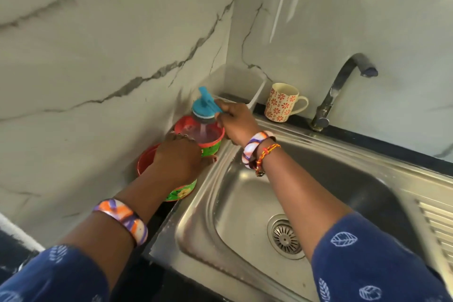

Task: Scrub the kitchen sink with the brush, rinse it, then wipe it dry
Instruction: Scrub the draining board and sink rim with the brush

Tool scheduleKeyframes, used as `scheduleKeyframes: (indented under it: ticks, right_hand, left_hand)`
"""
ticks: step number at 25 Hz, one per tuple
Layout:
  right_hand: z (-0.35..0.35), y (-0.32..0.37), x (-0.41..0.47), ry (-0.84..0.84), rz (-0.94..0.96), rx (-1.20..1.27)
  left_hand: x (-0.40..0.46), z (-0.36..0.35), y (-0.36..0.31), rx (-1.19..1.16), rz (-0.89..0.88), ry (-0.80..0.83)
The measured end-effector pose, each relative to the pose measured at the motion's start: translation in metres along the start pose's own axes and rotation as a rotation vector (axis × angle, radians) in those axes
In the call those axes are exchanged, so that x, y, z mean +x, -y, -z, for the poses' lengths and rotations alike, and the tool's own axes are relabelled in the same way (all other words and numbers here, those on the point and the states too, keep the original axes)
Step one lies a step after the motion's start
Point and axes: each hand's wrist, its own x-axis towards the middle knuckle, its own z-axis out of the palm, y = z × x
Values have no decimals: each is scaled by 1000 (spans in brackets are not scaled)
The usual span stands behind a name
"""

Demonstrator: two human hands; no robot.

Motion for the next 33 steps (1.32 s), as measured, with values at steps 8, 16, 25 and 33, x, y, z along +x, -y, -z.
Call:
scheduleKeyframes:
  ticks: [8,16,25,33]
  right_hand:
    - [38,2,-102,-91,-260,695]
    - [-27,-40,-161,-102,-327,496]
    - [19,-63,-33,-269,-493,386]
    - [-9,-59,-112,-169,-367,396]
  left_hand:
    - [-16,-3,-5,18,-15,-65]
    - [-92,0,-71,25,156,-97]
    - [-84,-17,-69,-104,174,97]
    - [-72,-8,-56,0,114,89]
